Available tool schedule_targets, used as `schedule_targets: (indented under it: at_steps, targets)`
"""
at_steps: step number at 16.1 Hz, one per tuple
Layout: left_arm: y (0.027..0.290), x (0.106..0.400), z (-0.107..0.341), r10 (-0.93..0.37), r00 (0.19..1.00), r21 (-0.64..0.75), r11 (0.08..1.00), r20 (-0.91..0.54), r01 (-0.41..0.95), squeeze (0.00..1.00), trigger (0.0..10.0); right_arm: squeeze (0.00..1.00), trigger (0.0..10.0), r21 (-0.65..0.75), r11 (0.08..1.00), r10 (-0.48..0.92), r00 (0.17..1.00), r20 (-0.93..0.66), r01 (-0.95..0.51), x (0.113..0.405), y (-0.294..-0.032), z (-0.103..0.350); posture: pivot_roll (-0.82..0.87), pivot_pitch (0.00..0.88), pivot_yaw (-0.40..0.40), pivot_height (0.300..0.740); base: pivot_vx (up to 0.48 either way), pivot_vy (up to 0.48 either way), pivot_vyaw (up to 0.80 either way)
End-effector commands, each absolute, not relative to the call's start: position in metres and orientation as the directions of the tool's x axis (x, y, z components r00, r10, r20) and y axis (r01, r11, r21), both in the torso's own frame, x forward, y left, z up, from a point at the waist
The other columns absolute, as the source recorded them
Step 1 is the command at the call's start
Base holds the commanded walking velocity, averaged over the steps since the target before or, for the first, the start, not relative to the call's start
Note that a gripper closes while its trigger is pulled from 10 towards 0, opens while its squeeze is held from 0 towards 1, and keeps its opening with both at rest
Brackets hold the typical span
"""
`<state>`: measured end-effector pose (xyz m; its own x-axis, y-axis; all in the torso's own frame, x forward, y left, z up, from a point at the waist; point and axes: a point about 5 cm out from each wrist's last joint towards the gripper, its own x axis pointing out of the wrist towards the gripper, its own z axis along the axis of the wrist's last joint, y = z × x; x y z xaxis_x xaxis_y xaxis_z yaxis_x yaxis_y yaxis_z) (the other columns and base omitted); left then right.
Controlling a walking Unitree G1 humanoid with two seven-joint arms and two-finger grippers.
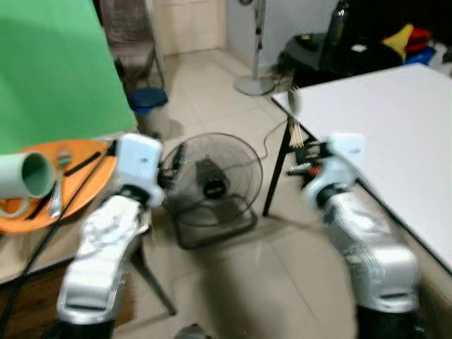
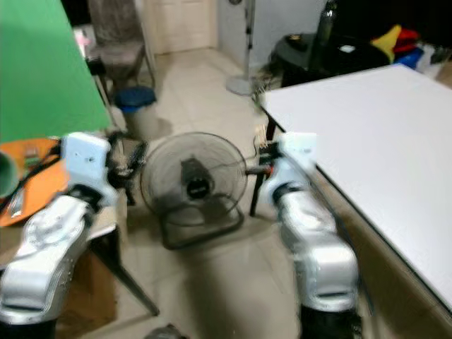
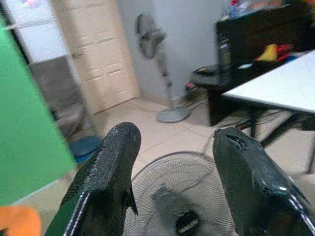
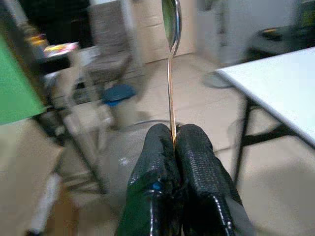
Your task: Setting the table
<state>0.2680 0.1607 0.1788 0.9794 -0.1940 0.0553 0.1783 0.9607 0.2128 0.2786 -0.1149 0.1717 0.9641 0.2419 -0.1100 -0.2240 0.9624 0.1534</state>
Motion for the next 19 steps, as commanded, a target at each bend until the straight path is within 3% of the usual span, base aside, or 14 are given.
schedule_targets:
  at_steps: [1, 12, 19]
  targets:
    - [0.156, 0.2688, 0.1806, -0.215, 0.975, 0.21, 0.957, 0.058, 0.199, 0.0, 10.0, 0.0, 10.0, 0.14, 0.969, 0.218, 0.972, -0.09, -0.204, 0.2797, -0.1221, 0.1754, 0.18, 0.0, 0.008, 0.727, 0.368, 0.0, 0.0]
    - [0.1586, 0.2705, 0.1838, -0.23, 0.972, 0.232, 0.949, 0.055, 0.212, 0.0, 10.0, 0.0, 10.0, 0.165, 0.971, 0.193, 0.976, -0.102, -0.175, 0.2786, -0.1212, 0.1725, 0.19, 0.0, 0.017, 0.727, 0.369, 0.0, 0.0]
    - [0.1597, 0.271, 0.1825, -0.227, 0.972, 0.234, 0.95, 0.053, 0.209, 0.0, 10.0, 0.0, 10.0, 0.164, 0.971, 0.195, 0.975, -0.106, -0.176, 0.2778, -0.1211, 0.1714, 0.19, 0.0, 0.011, 0.727, 0.37, 0.0, -0.65]
